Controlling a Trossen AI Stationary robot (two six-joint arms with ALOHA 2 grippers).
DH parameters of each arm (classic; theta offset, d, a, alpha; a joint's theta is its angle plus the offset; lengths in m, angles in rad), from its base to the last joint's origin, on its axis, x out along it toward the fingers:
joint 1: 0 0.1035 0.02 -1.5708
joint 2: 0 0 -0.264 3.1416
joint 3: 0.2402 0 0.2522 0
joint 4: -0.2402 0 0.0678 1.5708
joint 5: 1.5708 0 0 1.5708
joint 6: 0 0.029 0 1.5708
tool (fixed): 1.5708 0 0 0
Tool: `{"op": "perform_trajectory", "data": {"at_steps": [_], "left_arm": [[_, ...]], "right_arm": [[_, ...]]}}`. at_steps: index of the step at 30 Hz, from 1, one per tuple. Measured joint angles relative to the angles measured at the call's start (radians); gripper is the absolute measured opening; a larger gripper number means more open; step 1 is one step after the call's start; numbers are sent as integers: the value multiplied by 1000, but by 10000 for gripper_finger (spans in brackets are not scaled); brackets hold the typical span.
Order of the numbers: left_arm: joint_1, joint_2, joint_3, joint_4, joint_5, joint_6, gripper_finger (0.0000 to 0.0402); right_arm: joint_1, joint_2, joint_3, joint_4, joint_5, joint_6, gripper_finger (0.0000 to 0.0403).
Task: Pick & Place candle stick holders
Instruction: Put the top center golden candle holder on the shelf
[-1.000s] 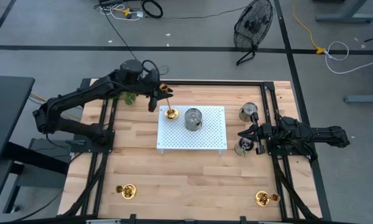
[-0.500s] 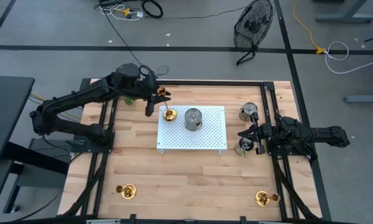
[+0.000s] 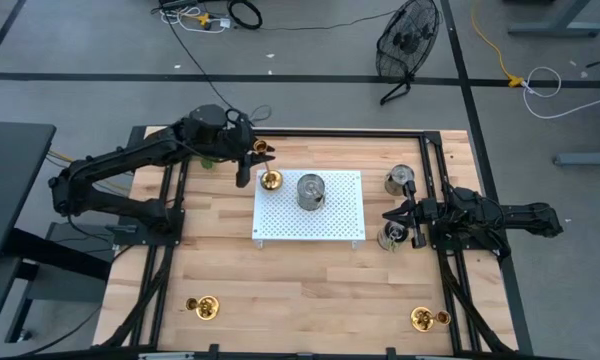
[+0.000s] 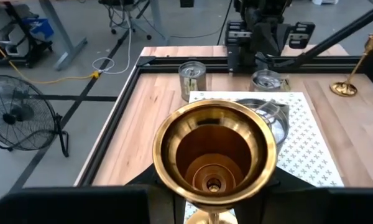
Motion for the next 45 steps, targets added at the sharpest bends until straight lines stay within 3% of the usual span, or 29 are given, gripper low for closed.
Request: {"op": "perform_trajectory", "data": {"at_steps": [12, 19, 45], "left_arm": [[4, 0, 0, -47, -35, 48, 96], [-1, 33, -1, -39, 30, 66, 96], [-3, 80, -1, 2, 18, 89, 96]], "right_arm": [[0, 0, 0, 0, 0, 0, 21], [0, 0, 0, 0, 0, 0, 21], [0, 0, 0, 0, 0, 0, 21]]}}
